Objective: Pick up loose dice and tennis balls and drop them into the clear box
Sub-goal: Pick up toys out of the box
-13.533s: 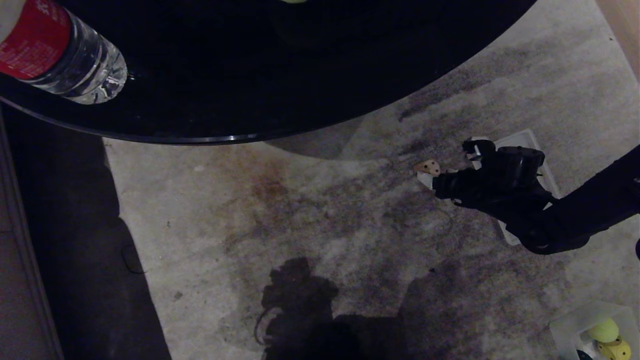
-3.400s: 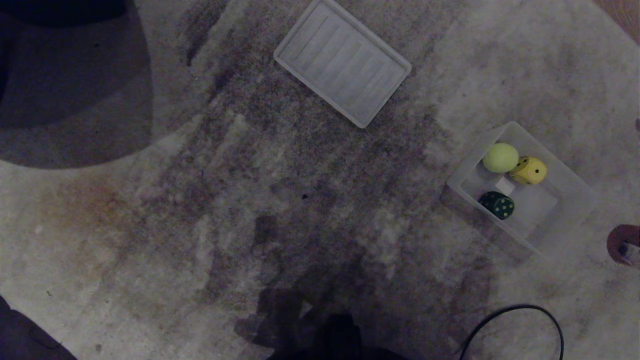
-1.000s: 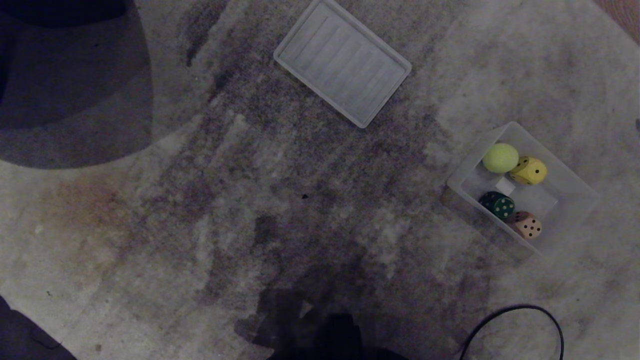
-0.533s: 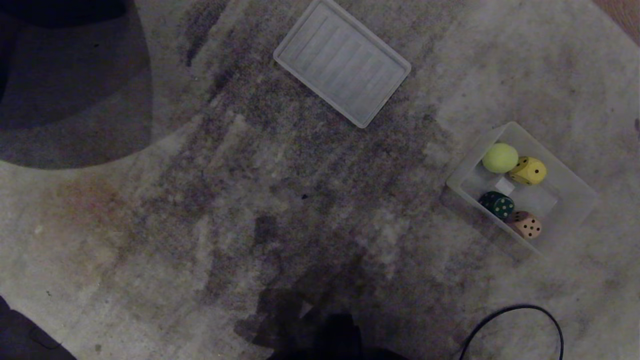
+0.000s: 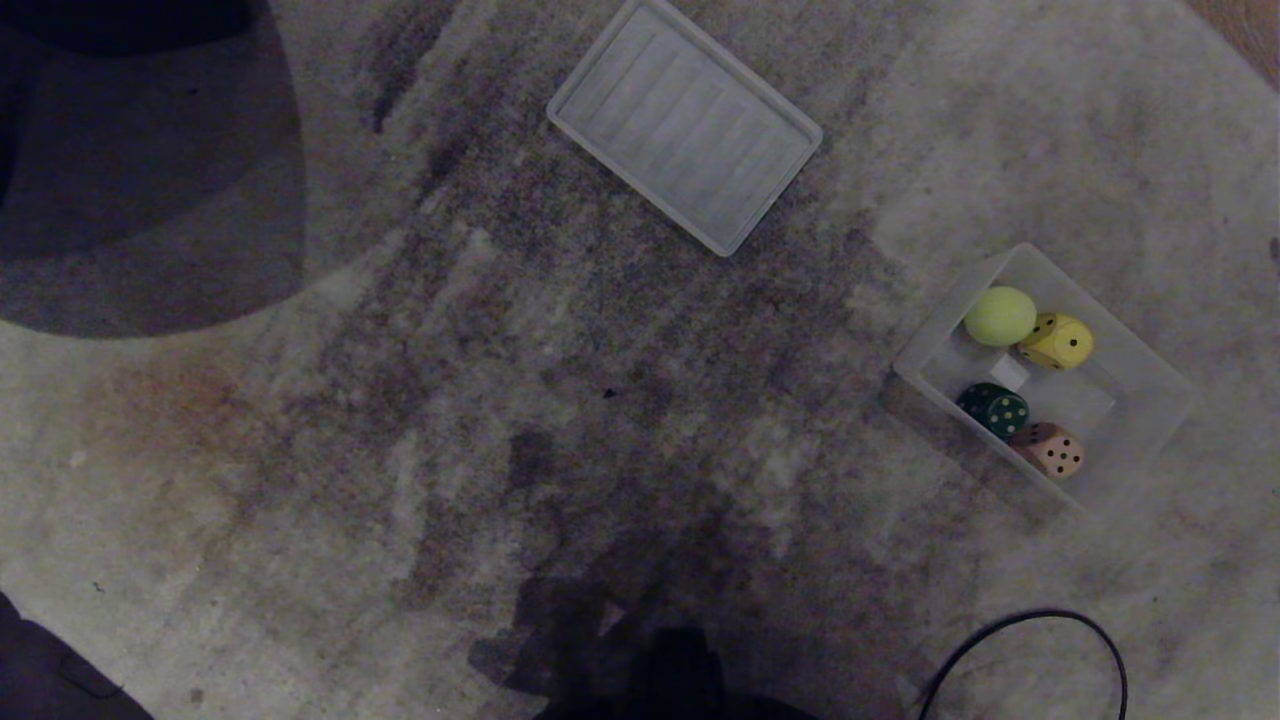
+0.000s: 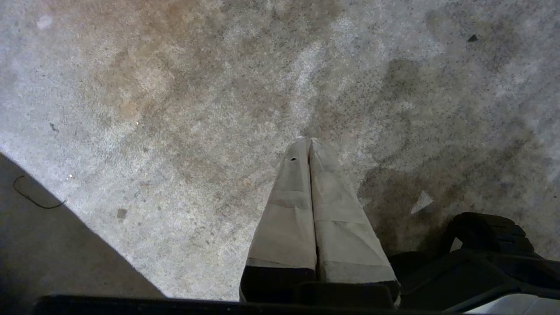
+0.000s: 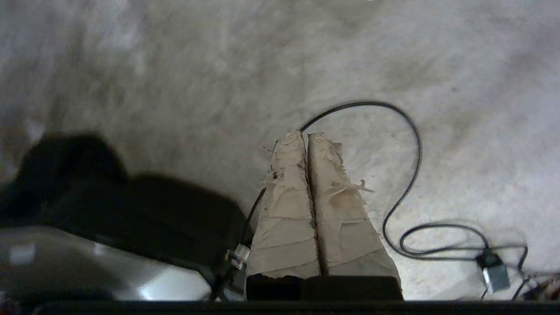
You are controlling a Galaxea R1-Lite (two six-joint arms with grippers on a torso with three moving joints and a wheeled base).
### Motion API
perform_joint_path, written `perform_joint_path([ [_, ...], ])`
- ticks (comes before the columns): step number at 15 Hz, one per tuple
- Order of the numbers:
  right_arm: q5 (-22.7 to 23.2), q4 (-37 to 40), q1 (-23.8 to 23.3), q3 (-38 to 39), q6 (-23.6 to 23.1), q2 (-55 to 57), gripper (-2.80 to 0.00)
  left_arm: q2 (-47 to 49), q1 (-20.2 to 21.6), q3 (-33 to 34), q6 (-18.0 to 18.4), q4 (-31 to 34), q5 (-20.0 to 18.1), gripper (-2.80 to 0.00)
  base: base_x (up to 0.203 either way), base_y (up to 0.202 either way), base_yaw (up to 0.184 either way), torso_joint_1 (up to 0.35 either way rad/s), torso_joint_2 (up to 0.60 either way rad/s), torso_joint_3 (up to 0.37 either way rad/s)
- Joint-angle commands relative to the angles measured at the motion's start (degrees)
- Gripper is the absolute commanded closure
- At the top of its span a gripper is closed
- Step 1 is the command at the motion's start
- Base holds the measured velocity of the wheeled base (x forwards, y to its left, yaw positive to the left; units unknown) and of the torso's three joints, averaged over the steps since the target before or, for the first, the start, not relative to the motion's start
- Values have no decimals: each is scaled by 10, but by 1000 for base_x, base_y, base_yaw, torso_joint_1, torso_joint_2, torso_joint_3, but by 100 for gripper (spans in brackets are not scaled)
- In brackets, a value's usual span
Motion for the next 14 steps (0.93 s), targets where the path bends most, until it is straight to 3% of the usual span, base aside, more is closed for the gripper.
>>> perform_joint_path([
  [1, 0, 0, 0, 9, 7, 0, 0, 1, 0, 1, 0, 0, 1, 0, 0, 0, 0, 0, 0, 0],
  [5, -1, 1, 4, 9, 9, -3, 0, 1, 0, 1, 0, 0, 1, 0, 0, 0, 0, 0, 0, 0],
  [7, -1, 3, 34, 9, 10, -57, 0, 1, 0, 1, 0, 0, 1, 0, 0, 0, 0, 0, 0, 0],
  [10, -1, 3, 40, 9, 8, -156, 0, 1, 0, 1, 0, 0, 1, 0, 0, 0, 0, 0, 0, 0],
  [14, -1, 1, 41, 9, 12, -160, 0, 1, 0, 1, 0, 0, 1, 0, 0, 0, 0, 0, 0, 0],
])
